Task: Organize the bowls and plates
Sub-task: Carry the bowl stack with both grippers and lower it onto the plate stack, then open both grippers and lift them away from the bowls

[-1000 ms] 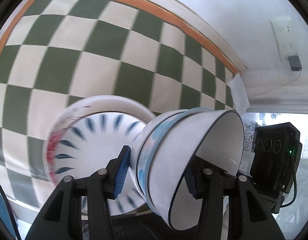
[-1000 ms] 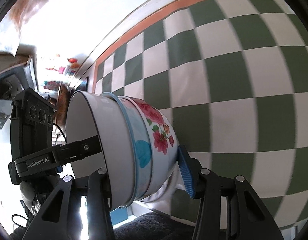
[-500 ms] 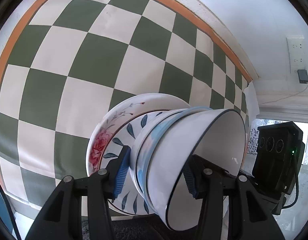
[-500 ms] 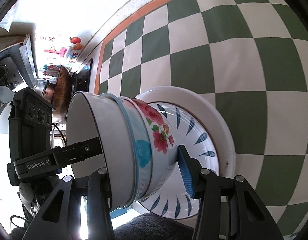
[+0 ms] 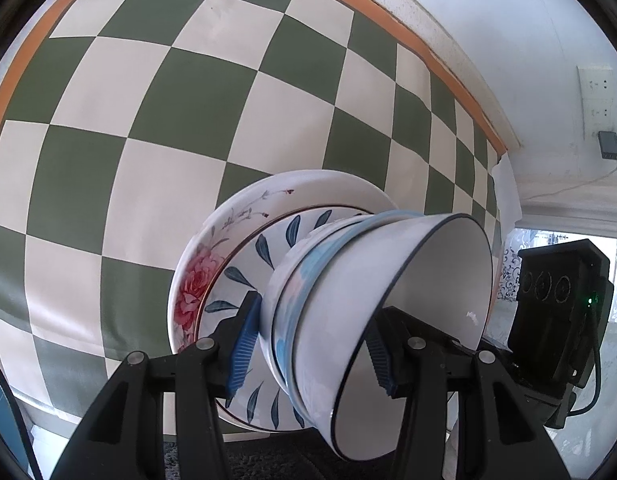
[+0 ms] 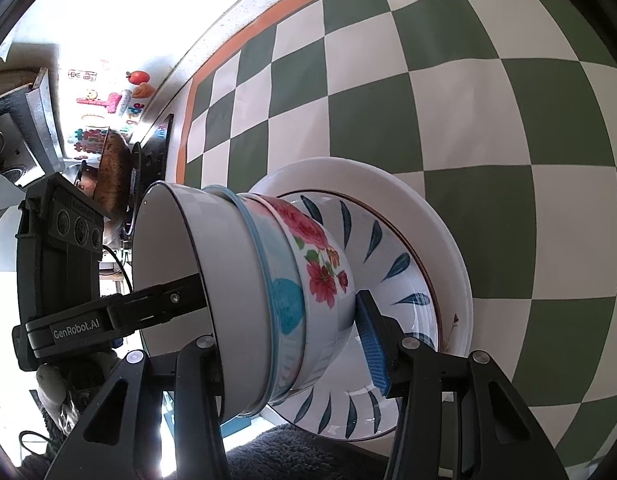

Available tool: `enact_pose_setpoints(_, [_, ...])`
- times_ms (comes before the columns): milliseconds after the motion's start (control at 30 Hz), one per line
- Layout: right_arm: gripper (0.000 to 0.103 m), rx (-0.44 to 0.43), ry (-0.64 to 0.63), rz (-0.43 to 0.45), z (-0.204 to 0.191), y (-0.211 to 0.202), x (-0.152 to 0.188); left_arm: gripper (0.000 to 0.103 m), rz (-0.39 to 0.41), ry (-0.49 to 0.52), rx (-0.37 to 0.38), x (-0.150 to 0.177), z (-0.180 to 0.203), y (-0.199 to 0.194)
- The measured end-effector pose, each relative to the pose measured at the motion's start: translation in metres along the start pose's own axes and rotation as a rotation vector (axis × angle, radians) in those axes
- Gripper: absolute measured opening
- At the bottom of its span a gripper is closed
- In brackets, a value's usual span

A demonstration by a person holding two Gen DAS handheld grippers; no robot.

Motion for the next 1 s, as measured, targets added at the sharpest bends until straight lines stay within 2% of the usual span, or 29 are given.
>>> enact_pose_setpoints(467, [0.050, 0.008, -0.002, -0.001, 0.002, -0.004, 0.008, 0.046, 0.010, 0.005, -0.015, 0.008, 0.001, 0.001])
enact_pose_setpoints(700, [0.050, 0.072, -0.029, -0.006, 0.001, -0.007, 0.013, 0.046, 0.028, 0.011, -0.013, 0.009, 0.003, -0.005])
enact_pose_setpoints(1000, [0.050, 0.088, -0.024, 0.005, -0.003, -0.013, 0.014, 0.046, 0.056, 0.026, -0.039, 0.013, 0.006, -0.011])
Point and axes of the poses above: each gripper's, at about its wrist camera, not at the fingertips, and y roughly the way its jaws point, z to its right, x to its underside, the point moved 5 cm from there along y, roughly the way its jaws point, and after that the axes turned 7 degrees about -y, right-handed, at the moved point
